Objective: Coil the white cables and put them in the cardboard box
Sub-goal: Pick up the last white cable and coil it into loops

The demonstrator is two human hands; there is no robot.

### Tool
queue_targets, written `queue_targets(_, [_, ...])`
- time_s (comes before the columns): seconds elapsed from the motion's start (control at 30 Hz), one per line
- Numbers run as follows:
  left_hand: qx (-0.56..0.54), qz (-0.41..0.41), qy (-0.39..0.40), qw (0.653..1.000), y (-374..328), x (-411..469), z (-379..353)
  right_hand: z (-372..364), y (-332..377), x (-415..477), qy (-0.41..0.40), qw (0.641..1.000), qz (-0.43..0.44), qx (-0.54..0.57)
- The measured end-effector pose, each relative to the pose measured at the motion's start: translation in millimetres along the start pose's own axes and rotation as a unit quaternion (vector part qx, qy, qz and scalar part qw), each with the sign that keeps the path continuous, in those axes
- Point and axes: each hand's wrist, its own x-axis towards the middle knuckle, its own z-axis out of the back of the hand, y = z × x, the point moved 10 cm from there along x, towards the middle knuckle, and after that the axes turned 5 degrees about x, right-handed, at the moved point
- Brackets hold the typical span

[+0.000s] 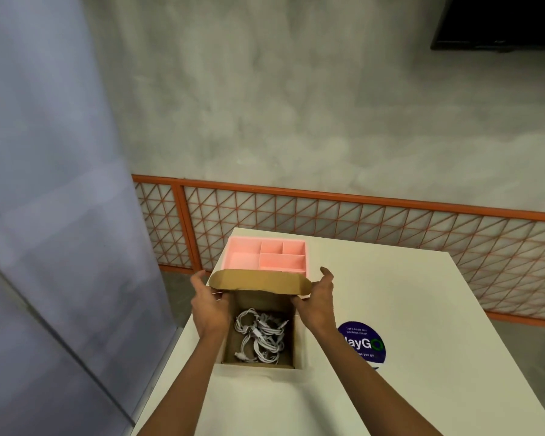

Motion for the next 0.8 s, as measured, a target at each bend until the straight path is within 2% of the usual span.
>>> queue_targets(0.13, [0.052,-0.043,0.012,0.998,-9,9,4,-2,9,5,0.015,0.998,0.025,-0.048])
queue_targets(0.27, [0.093,-0.047,0.021,0.994,-9,20,6,-1,17,11,0.017,0.995,0.045,-0.089])
queue_targets(0.57, [0.187,-0.038,0.077,0.979,0,11,-1,-19,7,-4,0.107,0.964,0.080,-0.229])
queue_targets(0.67, [0.211,-0.050,0.124,0.968,12,5,-8,-22,-1,-12,0.142,0.963,0.079,-0.215])
queue_targets(0.8, [0.301,-0.057,0.239,0.921,20,-8,-20,-33,-20,-29,0.261,0.949,0.012,-0.176])
